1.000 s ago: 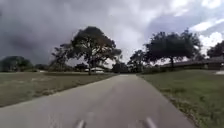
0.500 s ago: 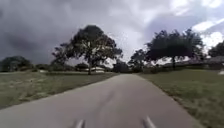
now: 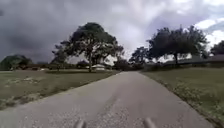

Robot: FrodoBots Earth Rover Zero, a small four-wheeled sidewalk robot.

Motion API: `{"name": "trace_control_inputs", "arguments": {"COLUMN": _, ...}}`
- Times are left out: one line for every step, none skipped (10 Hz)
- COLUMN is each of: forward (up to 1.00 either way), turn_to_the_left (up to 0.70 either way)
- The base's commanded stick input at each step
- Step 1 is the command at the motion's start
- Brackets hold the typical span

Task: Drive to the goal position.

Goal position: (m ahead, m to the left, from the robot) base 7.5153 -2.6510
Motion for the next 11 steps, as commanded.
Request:
{"name": "trace_control_inputs", "arguments": {"forward": 0.7, "turn_to_the_left": 0.0}}
{"name": "trace_control_inputs", "arguments": {"forward": 0.7, "turn_to_the_left": 0.02}}
{"name": "trace_control_inputs", "arguments": {"forward": 0.7, "turn_to_the_left": 0.03}}
{"name": "trace_control_inputs", "arguments": {"forward": 0.7, "turn_to_the_left": 0.02}}
{"name": "trace_control_inputs", "arguments": {"forward": 0.7, "turn_to_the_left": 0.02}}
{"name": "trace_control_inputs", "arguments": {"forward": 0.7, "turn_to_the_left": 0.01}}
{"name": "trace_control_inputs", "arguments": {"forward": 0.7, "turn_to_the_left": 0.01}}
{"name": "trace_control_inputs", "arguments": {"forward": 0.7, "turn_to_the_left": 0.0}}
{"name": "trace_control_inputs", "arguments": {"forward": 0.7, "turn_to_the_left": 0.0}}
{"name": "trace_control_inputs", "arguments": {"forward": 0.7, "turn_to_the_left": 0.0}}
{"name": "trace_control_inputs", "arguments": {"forward": 0.7, "turn_to_the_left": 0.0}}
